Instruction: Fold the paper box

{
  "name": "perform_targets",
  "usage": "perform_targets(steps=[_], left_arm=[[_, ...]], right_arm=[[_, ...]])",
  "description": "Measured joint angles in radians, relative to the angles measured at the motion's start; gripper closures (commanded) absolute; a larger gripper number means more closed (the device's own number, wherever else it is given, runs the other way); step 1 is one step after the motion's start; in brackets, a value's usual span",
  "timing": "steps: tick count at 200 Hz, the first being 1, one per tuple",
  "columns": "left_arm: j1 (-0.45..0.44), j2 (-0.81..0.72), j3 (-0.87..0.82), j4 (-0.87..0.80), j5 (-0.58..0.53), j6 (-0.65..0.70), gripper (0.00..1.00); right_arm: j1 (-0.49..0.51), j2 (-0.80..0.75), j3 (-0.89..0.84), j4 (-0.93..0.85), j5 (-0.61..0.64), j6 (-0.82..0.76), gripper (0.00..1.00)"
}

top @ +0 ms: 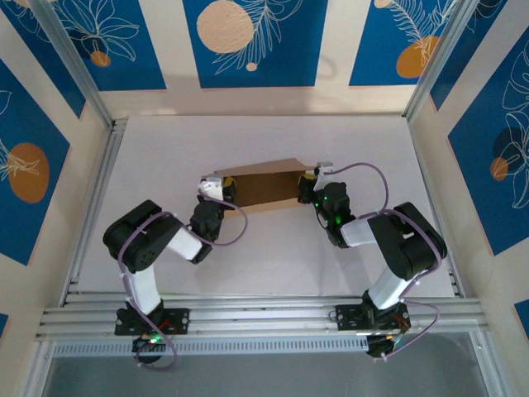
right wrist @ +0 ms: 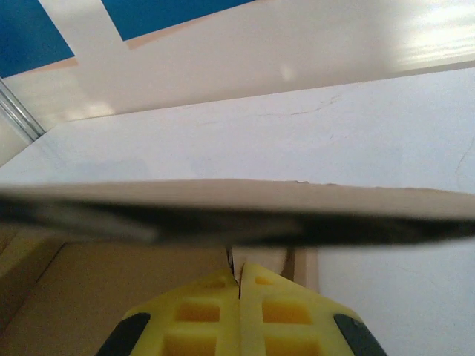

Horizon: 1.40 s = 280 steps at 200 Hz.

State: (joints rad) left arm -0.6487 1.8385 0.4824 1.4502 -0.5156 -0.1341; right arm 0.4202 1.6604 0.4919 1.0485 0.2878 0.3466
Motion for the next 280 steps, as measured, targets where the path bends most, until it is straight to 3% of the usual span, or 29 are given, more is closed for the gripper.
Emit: perform_targets(steps=[72, 134, 177, 227, 280], left_arm=[[-0.003, 0.079, -0.06, -0.026, 0.139, -0.192, 0.36], [0.001, -0.025, -0.164, -0.05, 0.242, -0.244, 0.07], [0.014, -0.131, -0.181, -0.175, 0.401, -0.266, 0.04], [0.014, -0.401, -0.258, -0.428, 0.466, -0.325, 0.0], [0.013, -0.796, -0.178, -0.871, 0.575, -0.338, 0.0]], right_arm=[[-0.004, 0.037, 0.008, -0.074, 0.001, 0.013, 1.0], [-0.006, 0.045, 0.043, -0.142, -0.003, 0.029, 1.0], [-0.025, 0.061, 0.092, -0.191, -0.004, 0.03, 1.0], [-0.035, 0.078, 0.105, -0.203, -0.016, 0.029, 1.0], [-0.038, 0.079, 0.128, -0.232, -0.034, 0.03, 1.0]])
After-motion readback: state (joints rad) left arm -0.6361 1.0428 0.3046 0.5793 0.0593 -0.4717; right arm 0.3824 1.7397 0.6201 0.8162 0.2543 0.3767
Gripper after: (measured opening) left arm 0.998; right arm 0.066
